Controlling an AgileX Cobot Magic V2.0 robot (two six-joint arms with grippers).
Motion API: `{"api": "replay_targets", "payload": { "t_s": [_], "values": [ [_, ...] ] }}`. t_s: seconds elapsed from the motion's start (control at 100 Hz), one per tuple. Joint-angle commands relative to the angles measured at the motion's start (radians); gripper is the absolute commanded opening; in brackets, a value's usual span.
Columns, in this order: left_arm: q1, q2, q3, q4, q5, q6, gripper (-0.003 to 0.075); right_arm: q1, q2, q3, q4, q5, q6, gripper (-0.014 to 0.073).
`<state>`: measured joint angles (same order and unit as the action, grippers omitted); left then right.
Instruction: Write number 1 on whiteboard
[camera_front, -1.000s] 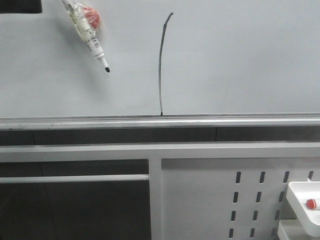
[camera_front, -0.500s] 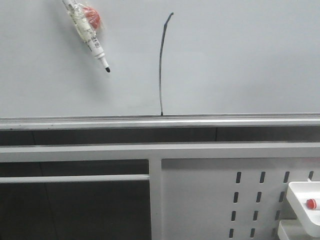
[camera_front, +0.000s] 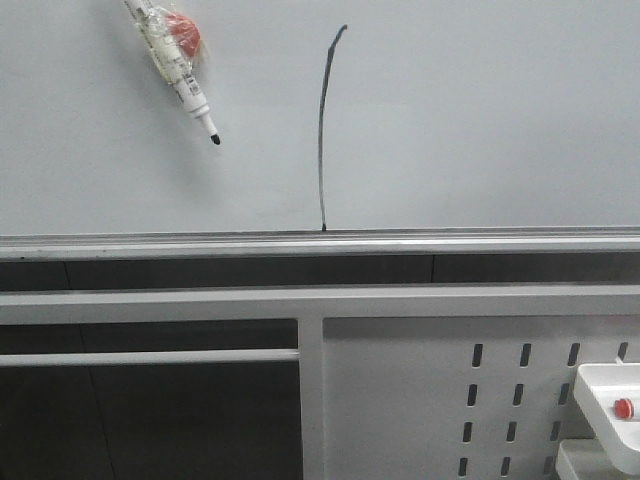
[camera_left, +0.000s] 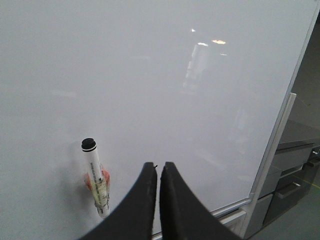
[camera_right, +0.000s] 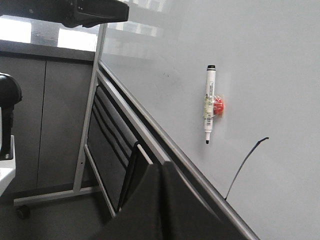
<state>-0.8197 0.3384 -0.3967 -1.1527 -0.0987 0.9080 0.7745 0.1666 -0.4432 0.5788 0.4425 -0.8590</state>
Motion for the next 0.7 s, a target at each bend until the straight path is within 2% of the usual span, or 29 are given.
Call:
{"api": "replay_targets", "payload": {
  "t_s": [0.0, 0.27, 0.34, 0.39, 0.48, 0.58, 0.61, 0.69],
  "values": [
    [-0.007, 0.004, -0.026, 0.008, -0.023, 0.002, -0.002, -0.007, 0.01, -0.025, 0.005, -0.061, -0.004, -0.0057],
    [-0.005, -0.001, -0.008, 0.02, -0.041, 0.002, -0.002, -0.007, 0.01, -0.025, 0.005, -0.061, -0.004, -0.0057],
    [0.002, -0.005, 0.007, 0.076, -0.055, 0.002, -0.002, -0.007, 0.01, -0.025, 0.005, -0.061, -0.004, -0.0057],
    [0.016, -0.01, 0.024, 0.182, -0.042, 0.002, -0.002, -0.007, 0.01, -0.025, 0.005, -0.061, -0.004, -0.0057],
    [0.064, -0.024, 0.077, 0.471, -0.004, -0.053, -0.002, -0.007, 0.01, -0.025, 0.005, -0.061, -0.004, -0.0057],
    [0.159, -0.063, 0.149, 0.83, 0.015, -0.318, -0.002, -0.007, 0.01, -0.025, 0.005, -0.061, -0.004, -0.0057],
    [0.192, -0.081, 0.179, 0.893, 0.015, -0.423, -0.002, -0.007, 0.01, -0.025, 0.005, -0.061, -0.004, -0.0057],
    [0.294, -0.146, 0.243, 0.981, 0.016, -0.582, -0.002, -0.007, 0.01, -0.025, 0.005, -0.061, -0.004, -0.0057]
  ]
}}
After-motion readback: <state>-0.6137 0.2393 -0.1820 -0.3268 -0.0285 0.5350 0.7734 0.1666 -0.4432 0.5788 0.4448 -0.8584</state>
